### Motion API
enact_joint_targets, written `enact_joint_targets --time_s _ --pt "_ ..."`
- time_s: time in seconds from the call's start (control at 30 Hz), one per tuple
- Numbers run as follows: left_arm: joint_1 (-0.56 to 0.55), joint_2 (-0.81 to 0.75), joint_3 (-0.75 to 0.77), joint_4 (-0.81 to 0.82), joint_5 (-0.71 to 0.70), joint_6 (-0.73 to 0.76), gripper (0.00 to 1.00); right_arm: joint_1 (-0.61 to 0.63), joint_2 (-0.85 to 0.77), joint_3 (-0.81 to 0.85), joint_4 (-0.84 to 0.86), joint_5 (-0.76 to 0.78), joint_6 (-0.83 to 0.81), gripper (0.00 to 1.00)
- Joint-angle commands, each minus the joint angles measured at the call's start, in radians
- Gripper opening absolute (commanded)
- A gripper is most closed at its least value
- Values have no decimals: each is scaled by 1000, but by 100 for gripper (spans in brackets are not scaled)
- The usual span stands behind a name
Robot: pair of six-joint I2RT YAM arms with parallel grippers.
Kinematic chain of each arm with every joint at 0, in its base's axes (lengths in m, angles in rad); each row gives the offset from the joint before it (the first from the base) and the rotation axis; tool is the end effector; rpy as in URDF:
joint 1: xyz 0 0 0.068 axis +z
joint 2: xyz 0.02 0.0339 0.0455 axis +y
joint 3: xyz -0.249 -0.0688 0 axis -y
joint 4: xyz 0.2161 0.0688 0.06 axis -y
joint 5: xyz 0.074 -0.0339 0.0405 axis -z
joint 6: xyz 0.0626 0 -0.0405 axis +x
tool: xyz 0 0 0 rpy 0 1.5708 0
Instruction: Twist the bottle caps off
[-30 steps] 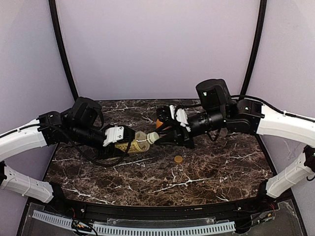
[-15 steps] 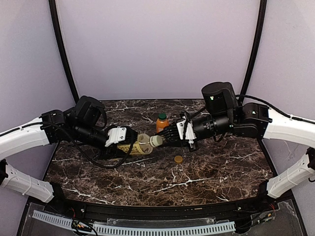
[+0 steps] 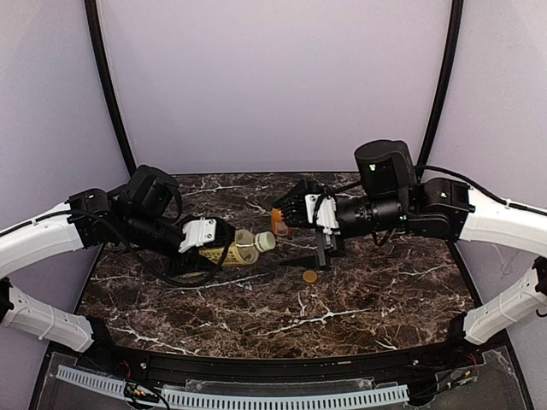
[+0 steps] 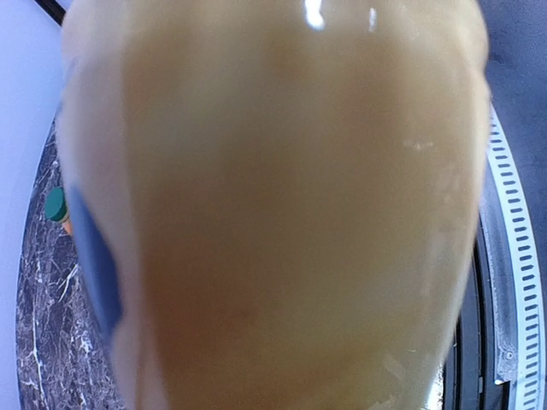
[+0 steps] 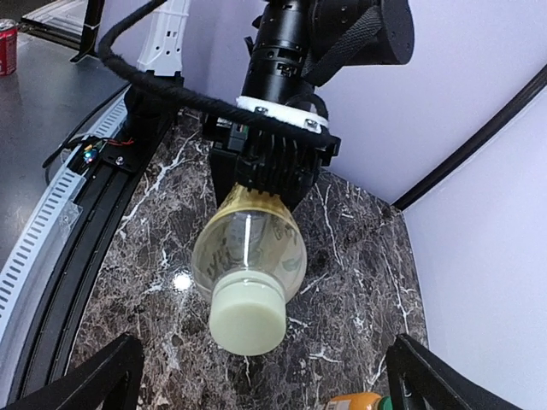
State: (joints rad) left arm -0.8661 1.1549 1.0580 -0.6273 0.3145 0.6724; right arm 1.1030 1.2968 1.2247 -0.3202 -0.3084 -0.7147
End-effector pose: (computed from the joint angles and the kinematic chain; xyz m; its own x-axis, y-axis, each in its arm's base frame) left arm 0.1409 -0.1956 0.2916 0.2090 0.6686 -0.7136 0.9515 0.0295 0.3062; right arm 0.1165 0.2727 0.3464 0.5101 -0.3753 -0.7740 -0.8508 -0.0882 -0.5180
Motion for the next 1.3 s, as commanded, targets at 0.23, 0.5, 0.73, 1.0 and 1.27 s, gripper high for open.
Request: enact_joint_targets --time_s 0.23,0.5,0.73,1.0,1.27 --pt "3 -62 -143 464 -552 139 31 -164 133 158 134 3 1076 90" --pt "4 -83 -188 546 -626 187 31 -163 238 203 198 -115 1219 77" --pt "3 -92 -197 542 -613 182 31 -163 268 199 219 -170 1211 45" --pt "1 -92 -195 524 -598 181 31 -163 264 198 232 -184 1174 26" --pt "-3 -89 -174 439 -536 160 31 -156 244 190 200 -237 964 0"
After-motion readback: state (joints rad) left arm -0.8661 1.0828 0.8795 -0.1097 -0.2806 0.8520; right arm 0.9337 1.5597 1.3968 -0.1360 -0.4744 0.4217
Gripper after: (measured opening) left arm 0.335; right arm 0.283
